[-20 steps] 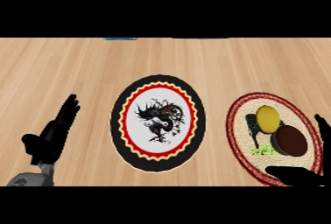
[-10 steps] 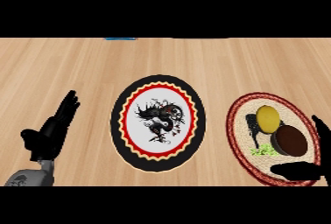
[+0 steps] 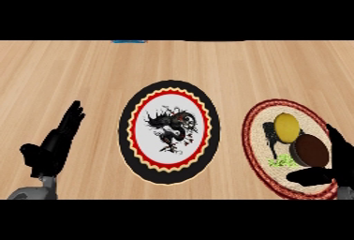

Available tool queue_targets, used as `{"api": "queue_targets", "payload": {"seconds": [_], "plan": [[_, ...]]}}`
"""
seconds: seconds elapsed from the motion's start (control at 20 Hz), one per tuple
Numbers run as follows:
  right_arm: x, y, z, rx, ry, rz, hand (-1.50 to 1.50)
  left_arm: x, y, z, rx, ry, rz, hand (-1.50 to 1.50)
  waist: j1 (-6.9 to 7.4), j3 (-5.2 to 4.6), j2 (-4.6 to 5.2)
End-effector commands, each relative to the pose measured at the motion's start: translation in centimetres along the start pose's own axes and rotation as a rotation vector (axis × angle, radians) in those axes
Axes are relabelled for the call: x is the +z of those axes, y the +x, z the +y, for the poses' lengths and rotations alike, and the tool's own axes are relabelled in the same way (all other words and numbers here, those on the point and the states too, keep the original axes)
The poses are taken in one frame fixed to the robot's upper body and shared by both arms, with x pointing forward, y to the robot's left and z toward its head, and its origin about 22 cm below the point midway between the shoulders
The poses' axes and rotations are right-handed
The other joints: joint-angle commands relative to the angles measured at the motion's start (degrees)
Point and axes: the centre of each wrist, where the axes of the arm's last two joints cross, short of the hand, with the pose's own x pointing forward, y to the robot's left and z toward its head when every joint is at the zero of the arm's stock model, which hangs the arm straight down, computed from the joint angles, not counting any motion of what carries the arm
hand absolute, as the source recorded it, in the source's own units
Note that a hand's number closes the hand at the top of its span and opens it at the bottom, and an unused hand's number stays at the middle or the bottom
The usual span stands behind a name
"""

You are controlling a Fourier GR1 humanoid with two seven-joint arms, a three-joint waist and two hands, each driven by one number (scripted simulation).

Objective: Pick the cupcake from the placemat and place it in the plate

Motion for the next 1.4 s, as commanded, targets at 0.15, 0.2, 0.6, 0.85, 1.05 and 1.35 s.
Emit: {"api": "queue_targets", "payload": {"seconds": [0.15,0.2,0.6,0.85,1.05,1.35], "plan": [[-4.2,-2.1,2.2,0.027,0.015,0.039,-1.50,-0.3,-0.5,0.5,0.000,-0.011,0.007,0.00,0.08,0.01,0.06],[-1.7,-1.3,0.5,0.015,-0.007,0.022,-1.50,-0.5,1.9,0.1,-0.012,-0.007,-0.008,0.00,-0.09,0.00,-0.03],[-5.2,0.8,3.8,0.027,0.080,-0.093,1.50,-0.9,-0.7,0.0,-0.003,-0.003,-0.012,0.00,0.19,0.00,0.07],[-4.2,-1.9,4.2,0.041,0.007,-0.145,1.50,0.2,-0.5,1.3,0.002,0.000,0.004,0.00,0.12,0.01,0.00],[0.3,-0.9,3.6,0.078,-0.129,-0.251,1.50,0.1,-0.7,-0.6,-0.007,0.006,0.006,0.00,-0.39,-0.04,-0.13],[7.9,-5.2,4.5,0.143,-0.083,-0.473,1.50,-0.4,-0.3,0.8,-0.014,0.019,0.013,0.00,-1.51,-0.06,-0.35]]}}
